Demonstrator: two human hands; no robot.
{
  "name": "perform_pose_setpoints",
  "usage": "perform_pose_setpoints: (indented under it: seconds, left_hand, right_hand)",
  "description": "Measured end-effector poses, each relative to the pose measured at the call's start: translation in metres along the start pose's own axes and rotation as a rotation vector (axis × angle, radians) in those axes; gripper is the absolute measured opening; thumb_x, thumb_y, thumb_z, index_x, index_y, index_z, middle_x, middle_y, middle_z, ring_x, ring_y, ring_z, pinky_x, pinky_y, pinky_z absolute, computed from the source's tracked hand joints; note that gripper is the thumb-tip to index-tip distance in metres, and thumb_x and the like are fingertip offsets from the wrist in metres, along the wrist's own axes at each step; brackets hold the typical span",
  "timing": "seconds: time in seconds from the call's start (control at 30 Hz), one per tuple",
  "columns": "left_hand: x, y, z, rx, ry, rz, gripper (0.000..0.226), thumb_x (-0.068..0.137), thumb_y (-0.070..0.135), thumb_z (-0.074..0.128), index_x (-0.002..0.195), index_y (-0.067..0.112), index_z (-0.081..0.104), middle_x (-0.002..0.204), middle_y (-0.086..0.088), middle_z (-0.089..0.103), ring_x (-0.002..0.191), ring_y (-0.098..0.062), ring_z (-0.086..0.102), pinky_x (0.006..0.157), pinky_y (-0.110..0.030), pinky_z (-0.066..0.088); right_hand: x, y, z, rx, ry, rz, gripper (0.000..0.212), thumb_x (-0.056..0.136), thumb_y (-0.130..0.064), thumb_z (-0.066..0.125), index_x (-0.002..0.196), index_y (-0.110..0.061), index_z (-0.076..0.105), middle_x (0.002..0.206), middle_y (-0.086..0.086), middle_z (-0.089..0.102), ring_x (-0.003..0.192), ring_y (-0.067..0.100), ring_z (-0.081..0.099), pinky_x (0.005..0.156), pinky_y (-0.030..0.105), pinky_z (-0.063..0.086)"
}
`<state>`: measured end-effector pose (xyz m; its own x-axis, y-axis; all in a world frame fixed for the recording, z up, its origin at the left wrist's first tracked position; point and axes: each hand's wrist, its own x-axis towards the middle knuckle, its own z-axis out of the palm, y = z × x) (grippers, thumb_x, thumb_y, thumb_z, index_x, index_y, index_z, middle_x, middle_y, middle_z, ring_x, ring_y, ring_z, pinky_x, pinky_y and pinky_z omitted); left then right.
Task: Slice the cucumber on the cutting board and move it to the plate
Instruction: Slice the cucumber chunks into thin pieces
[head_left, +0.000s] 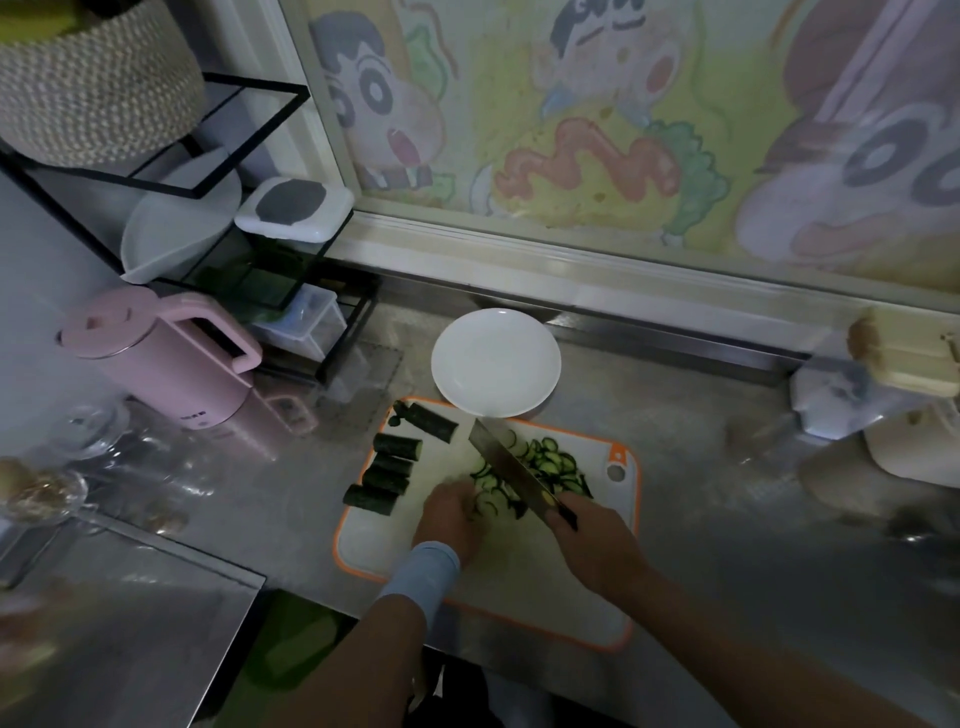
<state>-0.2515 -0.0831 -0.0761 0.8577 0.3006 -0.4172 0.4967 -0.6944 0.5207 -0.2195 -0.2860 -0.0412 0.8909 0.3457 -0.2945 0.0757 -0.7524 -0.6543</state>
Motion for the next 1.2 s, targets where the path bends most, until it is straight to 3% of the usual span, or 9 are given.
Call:
perform_pose_setpoints:
  seconds: [0.1,0.27,0.37,0.47,0.53,0.67,0.97,1.1,1.2]
  left_hand:
    - [-0.001,0.003,-0.001,0.086,-0.019,-0.018,0.05,0.079,0.019,0.059,0.129,0.021,0.052,0.129,-0.011,0.045,0.119,-0.032,0.044,0.102,-0.036,0.039]
    - [-0.005,0.018,0.009,0.055,-0.027,-0.043,0.028,0.078,0.01,0.059,0.106,0.017,0.063,0.109,-0.005,0.063,0.103,-0.024,0.059,0.089,-0.032,0.049]
    - [-0.011,0.029,0.01,-0.031,-0.058,-0.025,0.022,0.083,0.012,0.057,0.101,0.018,0.067,0.106,0.0,0.063,0.097,-0.021,0.059,0.084,-0.023,0.045]
    - [-0.013,0.019,0.002,-0.101,0.069,-0.025,0.022,0.083,0.009,0.058,0.098,0.018,0.07,0.105,0.002,0.062,0.099,-0.018,0.058,0.088,-0.024,0.044]
    - [-0.016,0.002,-0.008,-0.037,0.109,-0.085,0.026,0.082,0.017,0.062,0.107,0.019,0.066,0.113,-0.003,0.057,0.108,-0.023,0.053,0.091,-0.027,0.042]
    - [-0.025,-0.02,-0.006,0.255,-0.015,-0.114,0.044,0.08,0.046,0.061,0.118,0.023,0.059,0.119,-0.005,0.044,0.115,-0.027,0.041,0.093,-0.036,0.042]
    - [-0.024,-0.009,0.019,0.161,0.002,-0.16,0.045,0.081,0.027,0.063,0.12,0.01,0.049,0.119,-0.011,0.046,0.105,-0.034,0.05,0.081,-0.033,0.041]
    - [-0.027,0.002,0.018,0.114,-0.046,-0.071,0.02,0.08,0.021,0.059,0.1,0.019,0.065,0.108,-0.006,0.061,0.096,-0.027,0.057,0.082,-0.031,0.048]
    - [-0.025,0.03,0.015,-0.116,-0.005,-0.007,0.021,0.079,0.019,0.067,0.1,0.021,0.064,0.09,0.005,0.064,0.083,-0.014,0.059,0.077,-0.025,0.048]
  right_hand:
    - [0.003,0.003,0.002,0.025,-0.003,0.021,0.012,0.095,-0.037,0.049,0.096,-0.031,0.06,0.075,-0.005,0.059,0.072,0.017,0.057,0.062,0.033,0.044]
    - [0.007,0.005,0.002,0.006,-0.028,0.011,0.014,0.095,-0.037,0.048,0.098,-0.031,0.06,0.079,-0.005,0.059,0.074,0.017,0.056,0.06,0.029,0.04]
    - [0.007,0.009,0.0,0.024,-0.033,0.011,0.013,0.095,-0.037,0.048,0.098,-0.031,0.06,0.082,-0.006,0.061,0.077,0.017,0.057,0.064,0.032,0.046]
    - [0.003,0.012,-0.001,0.022,-0.063,0.006,0.014,0.096,-0.037,0.047,0.098,-0.031,0.059,0.081,-0.004,0.062,0.075,0.017,0.057,0.066,0.035,0.047]
    - [0.002,0.01,0.001,0.016,-0.083,-0.019,0.013,0.097,-0.036,0.047,0.098,-0.03,0.058,0.08,-0.002,0.061,0.072,0.017,0.057,0.064,0.034,0.047]
    - [-0.001,-0.002,0.008,0.022,-0.091,-0.1,0.014,0.097,-0.036,0.047,0.097,-0.027,0.058,0.077,-0.003,0.059,0.071,0.019,0.055,0.062,0.034,0.045]
    - [-0.006,0.006,0.004,-0.004,-0.105,-0.101,0.015,0.097,-0.036,0.047,0.101,-0.029,0.059,0.077,-0.005,0.06,0.071,0.018,0.056,0.064,0.034,0.046]
    - [-0.006,0.014,-0.006,0.016,-0.055,-0.054,0.017,0.097,-0.034,0.049,0.105,-0.025,0.062,0.082,-0.001,0.064,0.074,0.019,0.058,0.065,0.034,0.047]
    - [-0.007,0.02,-0.016,0.009,-0.003,-0.037,0.017,0.097,-0.035,0.049,0.105,-0.026,0.062,0.084,-0.002,0.065,0.076,0.019,0.059,0.066,0.034,0.049]
